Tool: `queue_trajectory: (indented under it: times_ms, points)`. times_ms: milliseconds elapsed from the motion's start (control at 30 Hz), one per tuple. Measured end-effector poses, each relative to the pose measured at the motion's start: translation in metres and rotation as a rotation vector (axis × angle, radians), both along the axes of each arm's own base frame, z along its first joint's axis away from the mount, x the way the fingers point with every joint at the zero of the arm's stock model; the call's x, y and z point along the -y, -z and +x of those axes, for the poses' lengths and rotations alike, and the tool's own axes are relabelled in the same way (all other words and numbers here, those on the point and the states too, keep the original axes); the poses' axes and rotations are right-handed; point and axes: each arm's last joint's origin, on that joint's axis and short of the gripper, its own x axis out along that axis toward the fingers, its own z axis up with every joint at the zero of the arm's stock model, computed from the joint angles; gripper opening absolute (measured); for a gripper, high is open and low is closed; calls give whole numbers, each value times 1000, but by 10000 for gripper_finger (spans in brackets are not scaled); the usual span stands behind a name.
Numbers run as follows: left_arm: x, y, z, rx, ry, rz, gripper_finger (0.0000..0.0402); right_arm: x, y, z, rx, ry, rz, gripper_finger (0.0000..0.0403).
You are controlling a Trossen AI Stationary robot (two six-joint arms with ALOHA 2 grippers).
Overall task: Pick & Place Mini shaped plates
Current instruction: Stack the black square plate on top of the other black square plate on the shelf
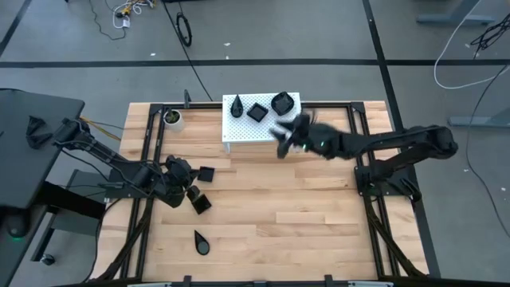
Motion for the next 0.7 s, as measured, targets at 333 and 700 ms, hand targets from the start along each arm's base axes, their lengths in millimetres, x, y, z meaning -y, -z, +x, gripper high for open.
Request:
queue_trajectory:
  times_ms: [333, 700]
  points:
    - [12, 7, -3, -221, 259, -349, 30, -49, 50, 38, -138, -181, -83, 177]
    - [8, 50, -15, -191, 78, -608, 173, -50, 55, 46, -121, -197, -149, 164]
